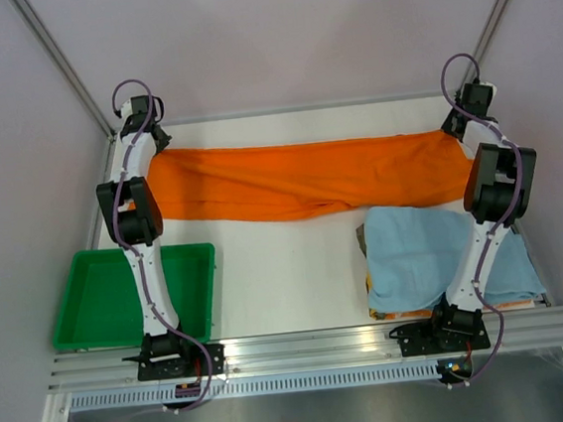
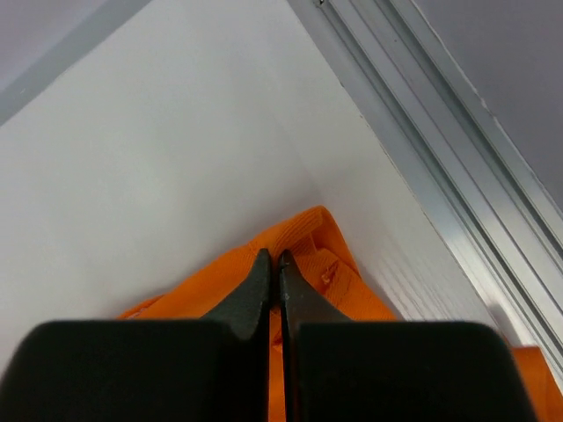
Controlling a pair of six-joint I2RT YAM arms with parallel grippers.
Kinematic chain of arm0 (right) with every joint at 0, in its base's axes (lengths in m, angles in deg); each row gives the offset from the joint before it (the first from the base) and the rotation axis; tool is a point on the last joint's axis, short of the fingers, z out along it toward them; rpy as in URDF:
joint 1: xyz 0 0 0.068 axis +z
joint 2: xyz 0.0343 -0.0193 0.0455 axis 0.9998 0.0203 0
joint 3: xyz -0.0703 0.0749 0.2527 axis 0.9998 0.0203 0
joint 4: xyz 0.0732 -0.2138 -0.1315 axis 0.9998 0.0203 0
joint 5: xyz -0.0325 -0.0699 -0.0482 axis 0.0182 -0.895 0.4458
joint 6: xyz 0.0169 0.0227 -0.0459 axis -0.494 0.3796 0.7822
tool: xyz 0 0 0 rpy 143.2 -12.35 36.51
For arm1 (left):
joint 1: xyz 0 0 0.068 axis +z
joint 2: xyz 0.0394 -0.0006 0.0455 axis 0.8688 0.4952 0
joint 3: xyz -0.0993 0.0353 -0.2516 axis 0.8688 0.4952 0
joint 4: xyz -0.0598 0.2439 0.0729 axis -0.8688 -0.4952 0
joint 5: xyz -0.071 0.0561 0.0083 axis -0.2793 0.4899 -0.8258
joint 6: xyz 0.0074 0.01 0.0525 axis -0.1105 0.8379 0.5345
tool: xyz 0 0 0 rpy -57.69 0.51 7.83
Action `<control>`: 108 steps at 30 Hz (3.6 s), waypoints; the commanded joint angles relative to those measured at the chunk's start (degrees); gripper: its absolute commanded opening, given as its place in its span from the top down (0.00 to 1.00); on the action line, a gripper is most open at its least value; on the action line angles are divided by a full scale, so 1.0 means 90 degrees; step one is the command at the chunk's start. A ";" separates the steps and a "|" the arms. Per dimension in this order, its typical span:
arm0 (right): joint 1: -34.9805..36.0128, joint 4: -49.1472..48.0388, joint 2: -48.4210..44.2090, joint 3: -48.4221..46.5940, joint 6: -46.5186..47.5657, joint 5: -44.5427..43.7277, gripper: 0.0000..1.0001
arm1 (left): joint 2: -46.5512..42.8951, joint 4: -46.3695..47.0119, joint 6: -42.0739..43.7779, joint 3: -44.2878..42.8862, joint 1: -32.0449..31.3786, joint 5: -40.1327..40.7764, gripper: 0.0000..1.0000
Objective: Fold and stack the trousers
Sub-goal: Fold the trousers
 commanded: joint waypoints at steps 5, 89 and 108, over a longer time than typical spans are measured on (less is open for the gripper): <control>-0.0085 -0.0468 0.0576 -0.0876 0.0147 0.0939 0.62 | 0.0094 0.0440 -0.0178 -0.0323 0.0067 -0.0106 0.22; -0.0085 -0.0067 -0.3047 0.3470 -0.0234 0.1019 0.21 | -0.3031 0.1455 -0.1722 0.4930 0.1054 -0.0731 0.98; -0.0085 0.0050 -0.3164 0.3529 -0.0302 0.0804 0.21 | -0.5093 0.0898 -0.0637 0.5896 0.1278 -0.0877 0.98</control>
